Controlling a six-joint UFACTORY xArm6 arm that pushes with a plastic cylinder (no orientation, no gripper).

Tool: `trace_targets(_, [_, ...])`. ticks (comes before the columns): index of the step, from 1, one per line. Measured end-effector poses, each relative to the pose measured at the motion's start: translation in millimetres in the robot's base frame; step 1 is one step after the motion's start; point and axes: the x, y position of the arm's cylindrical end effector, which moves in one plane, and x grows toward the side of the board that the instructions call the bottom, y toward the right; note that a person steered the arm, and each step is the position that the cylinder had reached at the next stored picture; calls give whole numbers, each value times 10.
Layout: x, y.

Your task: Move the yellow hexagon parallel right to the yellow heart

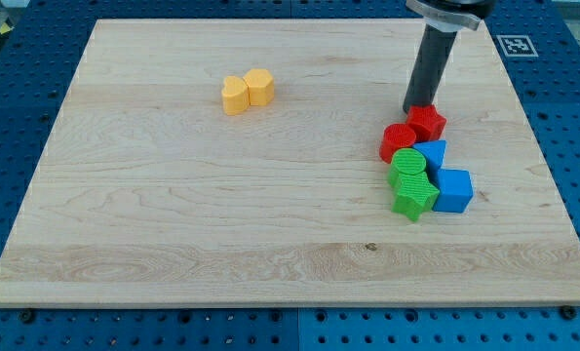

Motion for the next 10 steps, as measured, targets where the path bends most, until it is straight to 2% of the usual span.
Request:
trace_targets(2, [92,0])
trace_targets(3, [-182,-133])
trace_targets(4, [-344,-475])
trace_targets(5, [-268,-948])
trace_targets(7, [493,-1344])
trace_targets(9, [442,-2234])
trace_targets(10, [99,-2437])
